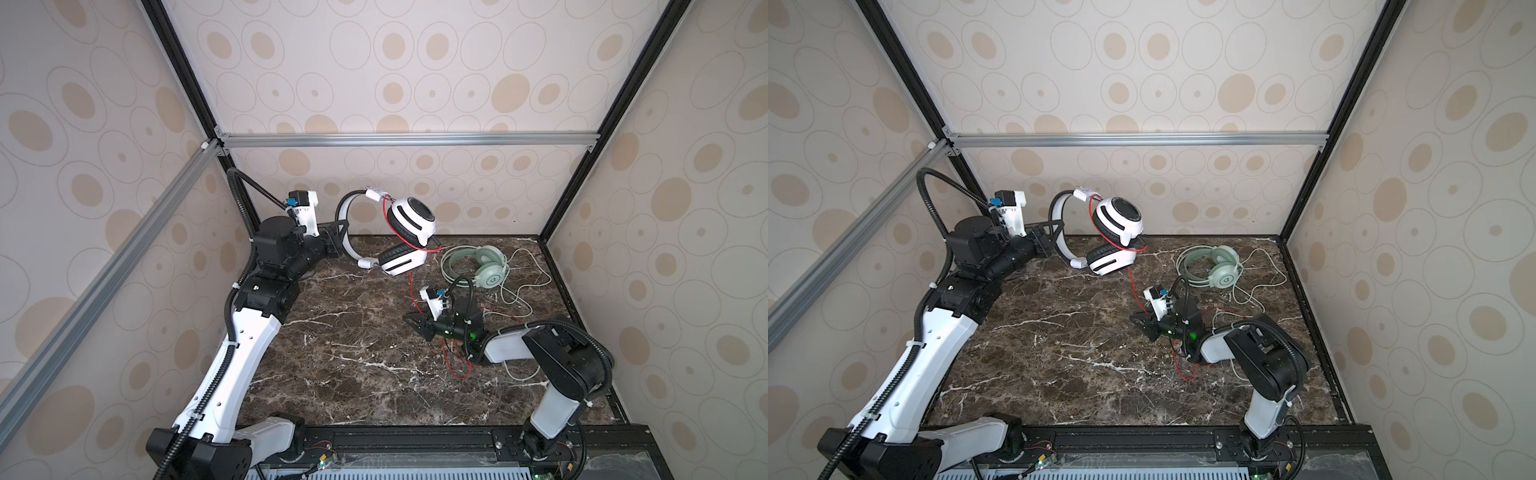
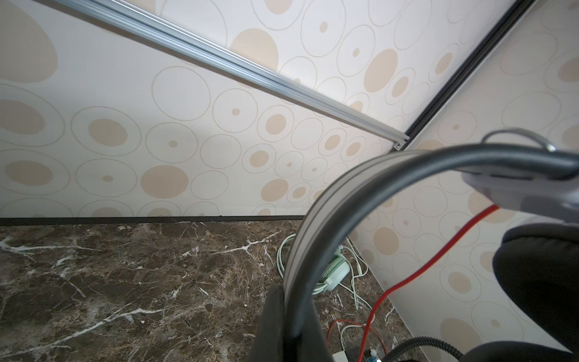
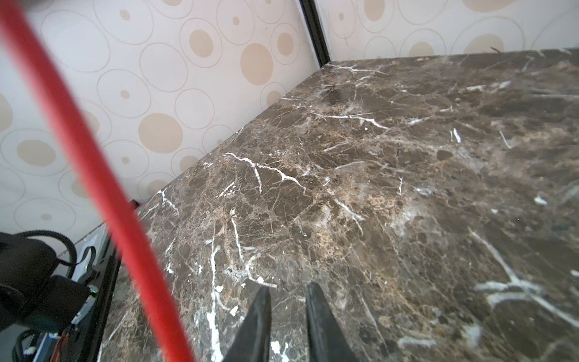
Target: Wrap the headphones
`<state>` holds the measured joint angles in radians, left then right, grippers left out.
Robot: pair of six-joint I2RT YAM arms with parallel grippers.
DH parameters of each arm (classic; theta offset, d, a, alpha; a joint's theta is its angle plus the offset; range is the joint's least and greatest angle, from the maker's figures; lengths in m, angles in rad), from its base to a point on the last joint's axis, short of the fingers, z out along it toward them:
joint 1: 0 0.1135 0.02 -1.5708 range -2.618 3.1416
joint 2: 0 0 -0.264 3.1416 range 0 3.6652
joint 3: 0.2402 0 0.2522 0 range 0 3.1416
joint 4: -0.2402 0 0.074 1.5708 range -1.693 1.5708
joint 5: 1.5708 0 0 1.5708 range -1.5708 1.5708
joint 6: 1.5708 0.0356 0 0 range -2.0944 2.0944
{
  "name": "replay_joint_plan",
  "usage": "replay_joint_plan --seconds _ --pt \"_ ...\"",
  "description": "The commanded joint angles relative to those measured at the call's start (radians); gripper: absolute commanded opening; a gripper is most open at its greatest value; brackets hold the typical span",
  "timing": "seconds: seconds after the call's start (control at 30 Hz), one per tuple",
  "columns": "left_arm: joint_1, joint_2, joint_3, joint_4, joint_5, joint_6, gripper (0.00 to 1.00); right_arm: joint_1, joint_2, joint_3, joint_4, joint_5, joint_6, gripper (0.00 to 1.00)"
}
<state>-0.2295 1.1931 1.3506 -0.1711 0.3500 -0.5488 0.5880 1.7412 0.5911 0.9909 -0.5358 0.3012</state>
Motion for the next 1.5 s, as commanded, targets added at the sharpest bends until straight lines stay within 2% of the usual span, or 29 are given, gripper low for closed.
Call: replay_joint_plan --seconds 0.0,0.13,0.3,0.5,0.8,0.93,1.07,1.33,1.47 --pt "0.008 -0.018 0.042 0.138 -0.093 -0.124 0.0 0.016 -0.023 -0.02 0.035 0.046 0.014 0.1" --pt "0.008 -0.007 0.027 0.17 -0.164 -0.149 0.0 0.078 -0.114 -0.037 -0.123 0.162 -0.078 0.01" --pt "0.007 0.003 -0.002 0.196 -0.277 -0.156 0.0 0.225 -0.245 -0.015 -0.414 0.403 -0.194 0.0" --pt "0.007 0.016 -0.034 0.195 -0.399 -0.102 0.0 0.411 -0.344 0.069 -0.703 0.617 -0.277 0.0" --pt "-0.001 0.021 -0.109 0.188 -0.504 -0.009 0.0 0.582 -0.4 0.3 -1.05 0.754 -0.356 0.0" --pt "-0.004 0.017 -0.15 0.174 -0.535 0.034 0.0 0.597 -0.378 0.464 -1.227 0.736 -0.393 0.0" --pt "-0.027 -0.016 -0.204 0.157 -0.578 0.084 0.0 0.611 -0.326 0.692 -1.459 0.769 -0.454 0.0" --pt "-0.094 -0.056 -0.24 0.052 -0.664 0.269 0.0 0.615 -0.189 1.055 -1.815 0.963 -0.635 0.0" --pt "-0.112 -0.081 -0.27 0.025 -0.629 0.331 0.0 0.584 -0.152 1.15 -1.882 1.017 -0.679 0.0"
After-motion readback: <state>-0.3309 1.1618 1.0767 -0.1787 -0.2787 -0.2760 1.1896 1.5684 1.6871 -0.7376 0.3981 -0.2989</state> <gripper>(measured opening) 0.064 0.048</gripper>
